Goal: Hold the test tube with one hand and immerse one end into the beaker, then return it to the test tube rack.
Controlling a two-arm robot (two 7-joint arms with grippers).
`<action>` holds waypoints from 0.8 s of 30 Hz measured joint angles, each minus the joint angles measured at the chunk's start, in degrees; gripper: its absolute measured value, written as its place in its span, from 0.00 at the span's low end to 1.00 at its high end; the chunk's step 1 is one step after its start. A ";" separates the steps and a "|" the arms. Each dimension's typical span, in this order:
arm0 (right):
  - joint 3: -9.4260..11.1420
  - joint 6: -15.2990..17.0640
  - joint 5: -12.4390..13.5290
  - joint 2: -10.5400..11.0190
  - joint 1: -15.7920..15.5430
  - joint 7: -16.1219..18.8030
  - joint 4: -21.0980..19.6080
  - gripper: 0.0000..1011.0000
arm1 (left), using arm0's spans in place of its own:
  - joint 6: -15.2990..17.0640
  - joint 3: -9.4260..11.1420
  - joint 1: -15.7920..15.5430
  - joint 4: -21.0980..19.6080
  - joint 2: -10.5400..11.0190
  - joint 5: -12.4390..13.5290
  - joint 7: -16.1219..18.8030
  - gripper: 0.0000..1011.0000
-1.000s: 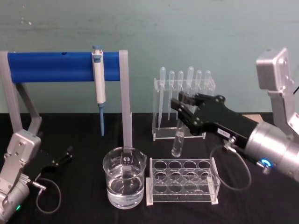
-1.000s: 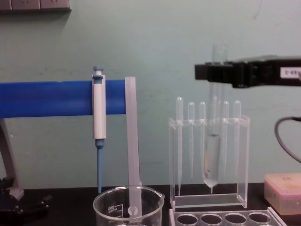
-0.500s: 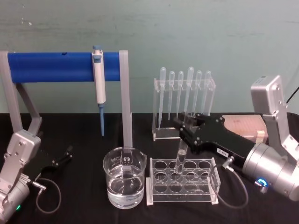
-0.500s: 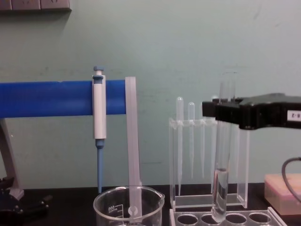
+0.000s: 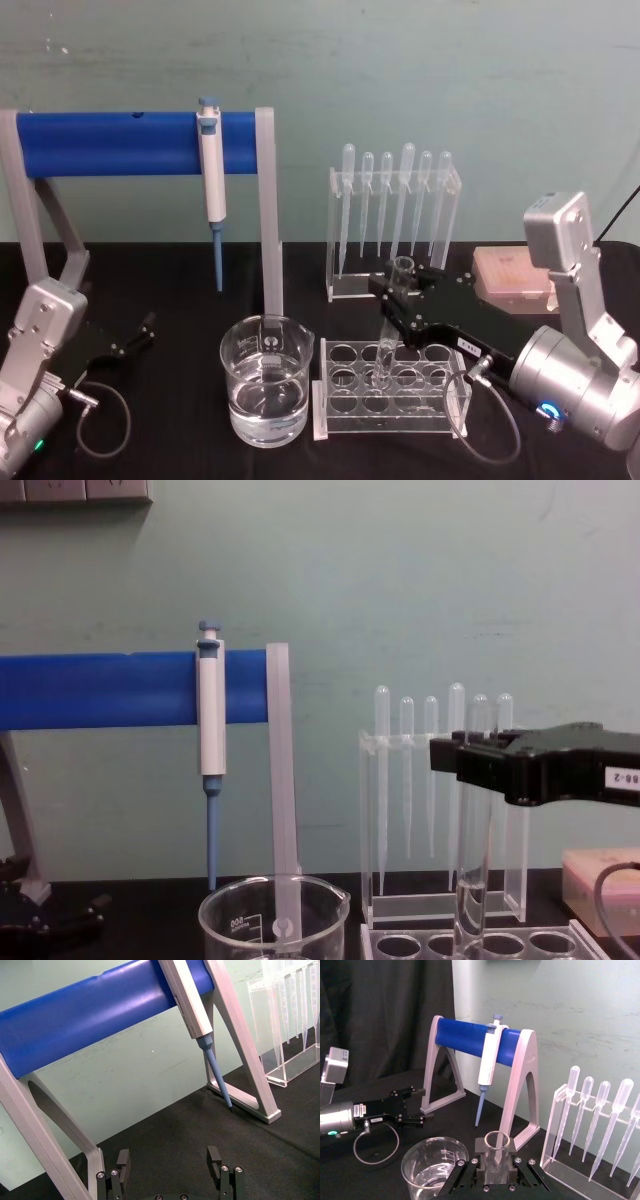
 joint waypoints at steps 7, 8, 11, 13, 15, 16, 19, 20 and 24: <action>-0.54 -1.30 -1.29 -0.98 -0.34 0.44 2.12 0.22 | 0.00 0.00 0.00 0.00 0.00 0.00 0.00 0.99; -0.66 -1.50 -1.62 -1.19 -0.40 0.48 2.59 0.22 | 0.00 0.00 0.00 0.00 0.00 0.00 0.00 0.99; -0.99 -1.96 -2.37 -1.60 -0.51 0.75 3.52 0.22 | 0.00 0.00 0.00 0.00 0.00 0.00 0.00 0.99; -1.27 -2.32 -3.12 -1.87 -0.62 0.81 4.19 0.22 | 0.00 0.00 -0.01 0.00 0.00 0.00 0.00 0.99; -1.40 -2.51 -3.52 -2.08 -0.68 0.86 4.66 0.22 | 0.00 0.00 -0.01 0.00 0.00 0.00 0.00 0.99; -1.44 -2.66 -3.71 -2.18 -0.70 0.88 4.90 0.22 | 0.00 0.00 0.00 0.00 0.00 0.00 0.00 0.99; -1.52 -3.01 -4.30 -2.53 -0.79 1.24 5.58 0.22 | 0.00 0.00 -0.01 0.00 0.00 0.00 0.00 0.99; -1.52 -3.09 -4.39 -2.60 -0.82 1.32 5.74 0.22 | 0.00 0.00 0.00 0.00 0.00 0.00 0.00 0.99; -1.45 -3.25 -4.72 -3.00 -1.00 1.65 6.25 0.23 | 0.00 0.00 0.00 0.00 0.00 0.00 0.00 0.99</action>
